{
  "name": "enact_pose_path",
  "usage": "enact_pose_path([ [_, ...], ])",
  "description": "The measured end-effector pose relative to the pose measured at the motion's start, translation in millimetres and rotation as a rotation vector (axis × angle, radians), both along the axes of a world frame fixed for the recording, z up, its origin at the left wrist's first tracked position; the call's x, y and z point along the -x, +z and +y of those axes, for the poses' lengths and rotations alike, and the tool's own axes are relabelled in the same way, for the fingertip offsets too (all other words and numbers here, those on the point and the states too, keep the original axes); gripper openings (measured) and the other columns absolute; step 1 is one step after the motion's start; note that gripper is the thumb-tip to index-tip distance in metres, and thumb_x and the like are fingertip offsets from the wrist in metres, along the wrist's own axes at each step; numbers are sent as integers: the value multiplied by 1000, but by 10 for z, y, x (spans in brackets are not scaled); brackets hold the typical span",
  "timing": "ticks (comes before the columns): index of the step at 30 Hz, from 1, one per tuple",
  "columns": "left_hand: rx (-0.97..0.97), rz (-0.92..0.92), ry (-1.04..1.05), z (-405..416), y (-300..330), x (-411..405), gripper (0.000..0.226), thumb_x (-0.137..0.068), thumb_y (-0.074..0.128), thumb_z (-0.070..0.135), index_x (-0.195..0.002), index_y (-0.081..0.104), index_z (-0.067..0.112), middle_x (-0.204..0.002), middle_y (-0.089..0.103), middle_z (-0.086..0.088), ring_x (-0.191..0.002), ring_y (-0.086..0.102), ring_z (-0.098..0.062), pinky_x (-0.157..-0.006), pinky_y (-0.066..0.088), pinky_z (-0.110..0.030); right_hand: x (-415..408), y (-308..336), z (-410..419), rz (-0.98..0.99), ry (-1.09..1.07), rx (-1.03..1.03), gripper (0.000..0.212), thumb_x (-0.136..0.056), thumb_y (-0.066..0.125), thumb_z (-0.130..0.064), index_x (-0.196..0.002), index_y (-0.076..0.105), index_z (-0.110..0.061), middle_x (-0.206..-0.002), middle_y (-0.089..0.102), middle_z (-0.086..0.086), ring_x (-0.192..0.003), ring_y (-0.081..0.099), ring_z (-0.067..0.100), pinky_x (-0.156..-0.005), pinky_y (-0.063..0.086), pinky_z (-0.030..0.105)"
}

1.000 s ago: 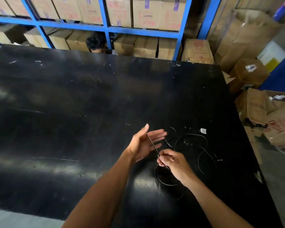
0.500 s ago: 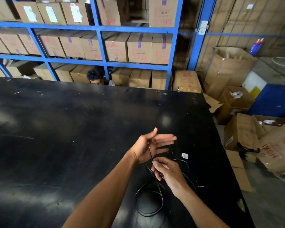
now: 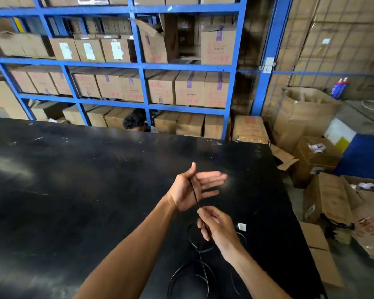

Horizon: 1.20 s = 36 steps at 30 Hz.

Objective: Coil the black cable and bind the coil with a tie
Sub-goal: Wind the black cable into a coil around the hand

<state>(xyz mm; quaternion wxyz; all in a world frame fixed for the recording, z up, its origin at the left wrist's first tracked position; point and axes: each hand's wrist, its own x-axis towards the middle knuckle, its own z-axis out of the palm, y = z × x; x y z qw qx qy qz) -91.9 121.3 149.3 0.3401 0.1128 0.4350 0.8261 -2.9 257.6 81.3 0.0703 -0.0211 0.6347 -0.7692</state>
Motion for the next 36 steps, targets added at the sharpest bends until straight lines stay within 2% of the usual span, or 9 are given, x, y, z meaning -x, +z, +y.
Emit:
enact_pose_path([
  [6, -197, 33, -25, -332, 463, 395, 77, -101, 15, 62, -155, 32, 10, -161, 28, -24, -149, 24, -44, -113, 3, -78, 51, -235, 200, -38, -38, -168, 37, -95, 68, -42, -72, 73, -13, -54, 49, 6, -48, 44, 15, -54, 39, 24],
  [10, -233, 34, -85, -421, 765, 518, 68, -101, 23, 60, -156, 32, 20, -164, 17, -24, -150, 6, -51, -105, 7, -86, 190, -430, 549, -168, -113, -215, 44, -82, 77, -54, -71, 74, -11, -53, 44, 0, -51, 43, 15, -55, 42, 25],
  [13, -256, 59, -203, -425, 862, 451, 65, -102, 24, 59, -157, 26, 25, -166, 7, -21, -150, -2, -51, -102, 2, -88, 358, -509, 770, -309, -234, -206, 47, -77, 81, -51, -76, 74, -5, -51, 37, -3, -43, 36, 13, -55, 45, 29],
  [17, -184, 67, -486, -327, 735, 133, 64, -101, 20, 61, -158, 18, 33, -168, 3, -15, -151, -5, -49, -98, -2, -88, 765, -243, 943, -418, -284, -183, 35, -78, 84, -39, -74, 71, -7, -45, 34, -7, -35, 28, 9, -45, 34, 27],
  [22, 156, 16, -712, -166, 426, -102, 63, -99, 26, 65, -157, 19, 42, -169, 2, -7, -152, -7, -46, -101, 3, -87, 1154, 549, 974, -281, -245, -400, 32, -74, 85, -33, -87, 79, -4, -43, 43, -7, -35, 33, 9, -40, 31, 24],
  [25, 307, -58, -567, -210, 299, -94, 69, -94, 37, 65, -157, 17, 42, -170, 1, -3, -152, -7, -44, -103, 4, -87, 1205, 990, 963, -150, -177, -478, 22, -72, 84, -35, -74, 75, -15, -54, 48, -4, -42, 39, 8, -40, 29, 24],
  [28, 325, -133, -320, -302, 205, -24, 70, -92, 38, 64, -156, 21, 40, -170, 0, -1, -153, -6, -42, -102, 6, -88, 1124, 1238, 924, -51, -114, -509, 23, -73, 83, -35, -76, 76, -13, -59, 50, -3, -47, 40, 9, -42, 28, 25],
  [32, 213, -143, -80, -374, 222, 113, 68, -90, 42, 63, -152, 33, 38, -170, -2, -2, -152, -6, -43, -100, 13, -88, 871, 1252, 854, -29, 75, -347, 24, -88, 74, -38, -88, 79, -15, -60, 50, -4, -44, 35, 8, -41, 28, 23],
  [36, -21, -120, 78, -356, 381, 242, 64, -91, 47, 59, -149, 43, 33, -169, 3, -8, -151, -7, -46, -96, 16, -90, 551, 848, 708, -24, 174, -165, 25, -102, 59, -36, -106, 78, -21, -58, 52, -1, -42, 37, 11, -41, 35, 24],
])
